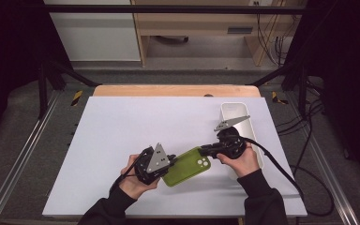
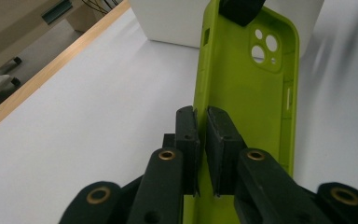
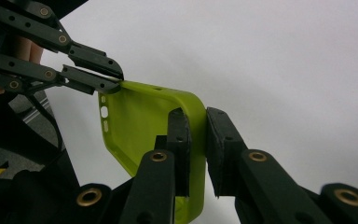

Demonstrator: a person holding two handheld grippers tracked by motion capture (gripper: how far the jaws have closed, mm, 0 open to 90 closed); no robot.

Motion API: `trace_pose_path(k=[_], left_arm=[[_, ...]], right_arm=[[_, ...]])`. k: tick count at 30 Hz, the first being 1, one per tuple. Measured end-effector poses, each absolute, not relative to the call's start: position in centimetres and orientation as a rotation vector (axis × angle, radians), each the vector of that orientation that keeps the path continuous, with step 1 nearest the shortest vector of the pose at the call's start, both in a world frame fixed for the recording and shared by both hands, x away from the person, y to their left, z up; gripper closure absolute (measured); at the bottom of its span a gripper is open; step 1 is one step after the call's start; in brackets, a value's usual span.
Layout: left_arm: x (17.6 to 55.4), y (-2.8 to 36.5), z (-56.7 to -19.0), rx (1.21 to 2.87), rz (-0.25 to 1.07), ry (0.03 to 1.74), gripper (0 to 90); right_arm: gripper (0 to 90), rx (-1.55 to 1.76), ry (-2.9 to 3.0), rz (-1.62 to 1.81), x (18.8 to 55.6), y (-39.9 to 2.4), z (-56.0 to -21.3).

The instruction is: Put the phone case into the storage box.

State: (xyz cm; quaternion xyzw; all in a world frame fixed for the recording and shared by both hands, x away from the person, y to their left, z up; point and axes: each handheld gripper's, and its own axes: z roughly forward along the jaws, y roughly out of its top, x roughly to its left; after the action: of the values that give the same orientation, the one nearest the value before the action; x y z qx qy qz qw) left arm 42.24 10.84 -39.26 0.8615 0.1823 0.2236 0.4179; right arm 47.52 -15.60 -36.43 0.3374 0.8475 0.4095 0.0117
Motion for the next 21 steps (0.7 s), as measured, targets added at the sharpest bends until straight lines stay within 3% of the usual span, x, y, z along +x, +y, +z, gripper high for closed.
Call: trace_pose_path(k=[10, 21], left_arm=[[43.3, 12.8, -39.0, 2.003, 0.468, 0.582, 48.5], [44.3, 16.2, -39.5, 1.891, 0.437, 0.684, 20.6]], right_arm=[[80.6, 1.034, 2.588, 1.278, 47.4, -15.9, -36.2], [80.6, 0.971, 2.545, 1.254, 47.1, -16.4, -35.6]])
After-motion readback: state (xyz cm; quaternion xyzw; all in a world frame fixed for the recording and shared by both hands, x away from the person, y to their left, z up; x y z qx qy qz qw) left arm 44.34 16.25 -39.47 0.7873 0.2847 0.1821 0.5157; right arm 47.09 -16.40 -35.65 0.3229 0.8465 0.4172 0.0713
